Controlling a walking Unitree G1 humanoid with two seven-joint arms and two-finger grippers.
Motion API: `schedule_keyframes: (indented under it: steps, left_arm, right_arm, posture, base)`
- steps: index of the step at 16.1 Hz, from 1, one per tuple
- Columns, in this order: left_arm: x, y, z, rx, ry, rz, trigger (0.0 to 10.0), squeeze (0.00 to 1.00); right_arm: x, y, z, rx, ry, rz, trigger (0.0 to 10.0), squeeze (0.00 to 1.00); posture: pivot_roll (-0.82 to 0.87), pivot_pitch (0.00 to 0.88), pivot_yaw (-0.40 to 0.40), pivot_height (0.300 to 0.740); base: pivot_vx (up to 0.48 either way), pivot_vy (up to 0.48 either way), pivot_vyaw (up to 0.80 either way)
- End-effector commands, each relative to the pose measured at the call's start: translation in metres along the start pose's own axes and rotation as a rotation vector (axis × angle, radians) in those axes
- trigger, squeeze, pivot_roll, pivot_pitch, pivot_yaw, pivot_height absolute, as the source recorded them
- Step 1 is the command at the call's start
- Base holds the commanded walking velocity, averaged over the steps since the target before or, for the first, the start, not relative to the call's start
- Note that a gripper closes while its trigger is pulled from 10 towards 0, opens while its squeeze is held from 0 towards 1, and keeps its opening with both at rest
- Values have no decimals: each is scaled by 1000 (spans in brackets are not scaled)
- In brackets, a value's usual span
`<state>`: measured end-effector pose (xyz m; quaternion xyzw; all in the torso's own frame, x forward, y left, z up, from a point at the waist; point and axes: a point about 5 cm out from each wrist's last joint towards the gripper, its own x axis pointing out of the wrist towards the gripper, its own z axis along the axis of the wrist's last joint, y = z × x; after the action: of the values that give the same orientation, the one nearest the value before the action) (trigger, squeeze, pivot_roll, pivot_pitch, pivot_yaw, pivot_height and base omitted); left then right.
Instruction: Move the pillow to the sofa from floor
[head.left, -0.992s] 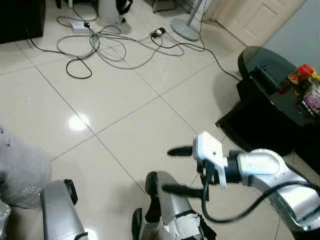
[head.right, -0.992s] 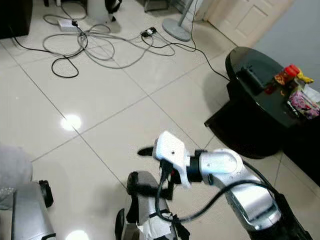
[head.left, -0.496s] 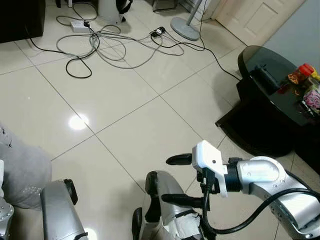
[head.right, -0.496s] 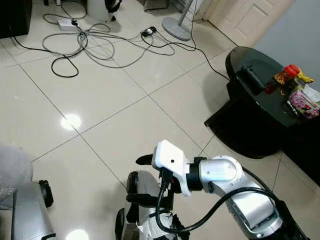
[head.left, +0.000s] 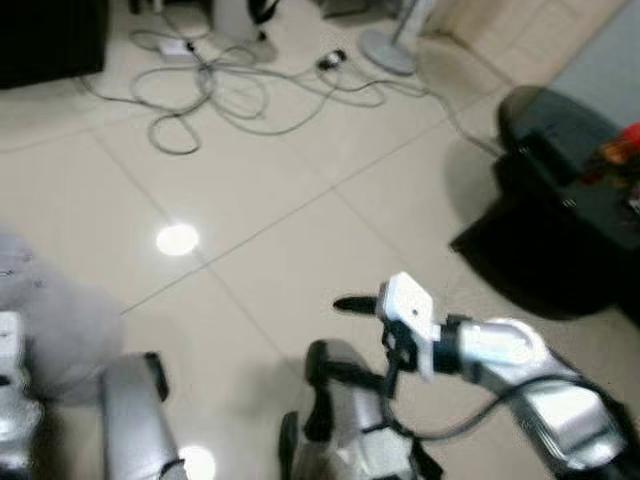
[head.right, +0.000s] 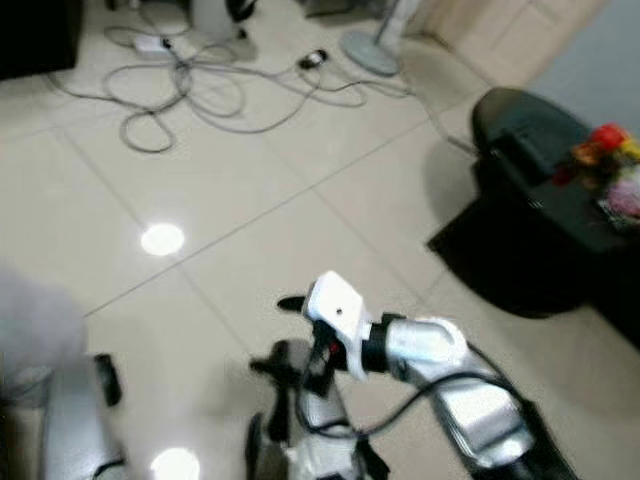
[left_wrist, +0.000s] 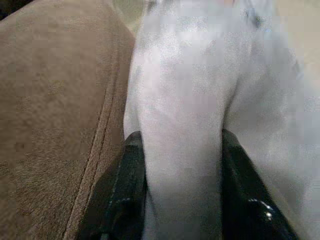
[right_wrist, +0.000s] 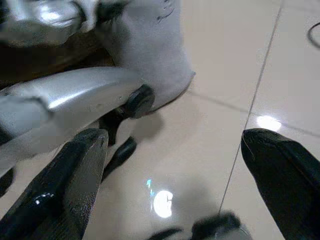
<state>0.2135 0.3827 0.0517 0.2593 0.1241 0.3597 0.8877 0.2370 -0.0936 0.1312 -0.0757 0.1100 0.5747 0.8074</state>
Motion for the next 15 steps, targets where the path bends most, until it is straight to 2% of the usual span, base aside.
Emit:
schedule_keyframes:
  steps: [1, 3, 4, 7, 8, 10, 11, 12, 13, 14, 15]
  left_arm:
    - [-5, -10, 1, -32, -26, -42, 0, 0]
    - [-17, -48, 26, -130, -159, -165, 0, 0]
    - [-20, -60, 36, -146, -203, -216, 0, 0]
    - [-27, -83, 62, -208, -295, -329, 0, 0]
    - [-28, -86, 66, -216, -309, -343, 0, 0]
    - [-30, -98, 90, -265, -369, -413, 0, 0]
    - [-30, -99, 93, -273, -373, -422, 0, 0]
    - [-30, -105, 105, -362, -358, -458, 3294, 0]
    - [-31, -107, 110, -388, -362, -474, 9373, 0]
    - [-37, -114, 116, -424, -350, -525, 10000, 0]
    - [-40, -117, 117, -414, -352, -548, 10000, 0]
  right_arm:
    - [0, -4, -7, 1, 16, -38, 10000, 0]
    - [13, -9, -11, 16, -33, -95, 10000, 0]
    - [16, -11, -14, 18, -44, -115, 10000, 0]
    - [25, -20, -19, 21, -75, -201, 10000, 0]
    - [26, -23, -20, 21, -79, -219, 10000, 0]
    - [26, -39, -24, 37, -92, -365, 10000, 0]
    - [26, -42, -25, 42, -86, -393, 10000, 0]
    - [22, -51, -30, 71, -77, -488, 10000, 0]
    - [19, -53, -32, 79, -70, -519, 10000, 0]
    - [15, -55, -41, 84, -36, -577, 10000, 0]
    - [14, -56, -46, 82, -18, -601, 10000, 0]
  posture:
    - [25, 138, -269, 541]
    - [96, 111, -193, 541]
    - [111, 101, -172, 541]
    - [152, 62, -81, 541]
    - [157, 53, -66, 541]
    - [172, 5, -12, 541]
    - [172, 5, -12, 541]
    - [173, 0, 3, 541]
    - [172, 0, 4, 541]
    - [166, 0, 7, 541]
    - [166, 0, 6, 541]
  base:
    - [0, 0, 0]
    - [0, 0, 0]
    - [0, 0, 0]
    - [0, 0, 0]
    - [0, 0, 0]
    - [0, 0, 0]
    - [0, 0, 0]
    - [0, 0, 0]
    - [0, 0, 0]
    - [0, 0, 800]
    - [0, 0, 800]
